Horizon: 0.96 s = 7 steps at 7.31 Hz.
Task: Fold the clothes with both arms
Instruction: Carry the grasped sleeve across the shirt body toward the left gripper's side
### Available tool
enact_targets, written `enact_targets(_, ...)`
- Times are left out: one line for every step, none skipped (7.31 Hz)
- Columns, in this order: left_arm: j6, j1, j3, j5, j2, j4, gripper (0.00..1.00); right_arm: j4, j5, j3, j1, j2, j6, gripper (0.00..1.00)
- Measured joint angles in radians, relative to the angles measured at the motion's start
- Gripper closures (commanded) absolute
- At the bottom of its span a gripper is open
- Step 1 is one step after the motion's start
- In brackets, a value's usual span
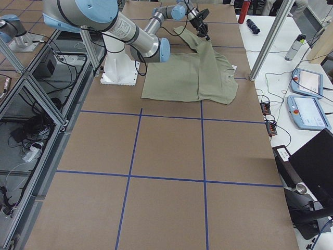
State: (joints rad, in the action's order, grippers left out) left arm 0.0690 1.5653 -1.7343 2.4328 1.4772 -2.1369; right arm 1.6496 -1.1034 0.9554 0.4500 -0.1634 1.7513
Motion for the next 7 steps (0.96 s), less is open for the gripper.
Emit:
enact_targets(0.000,0.000,0.000,0.000,0.000,0.000,0.00,-0.033,0.027,-0.046,-0.012,0.020,0.024,0.87)
enact_targets(0.000,0.000,0.000,0.000,0.000,0.000,0.00,-0.065,0.040,-0.077,-0.017,0.028,0.033,0.27)
enact_targets(0.000,0.000,-0.001,0.000,0.000,0.000,0.00,-0.082,0.043,-0.091,-0.018,0.032,0.025,0.00)
enact_targets(0.000,0.000,0.000,-0.001,0.000,0.000,0.00,-0.090,0.040,-0.096,-0.018,0.035,0.003,0.00)
enact_targets(-0.001,0.000,0.000,-0.002,0.000,-0.001,0.00,-0.093,0.028,-0.097,-0.017,0.043,-0.016,0.00)
enact_targets(-0.001,-0.001,0.000,-0.003,0.003,0.000,0.00,-0.094,-0.003,-0.097,-0.009,0.056,-0.033,0.00)
enact_targets(-0.003,-0.002,0.000,-0.005,0.009,0.000,0.00,-0.094,-0.056,-0.094,0.010,0.068,-0.053,0.00)
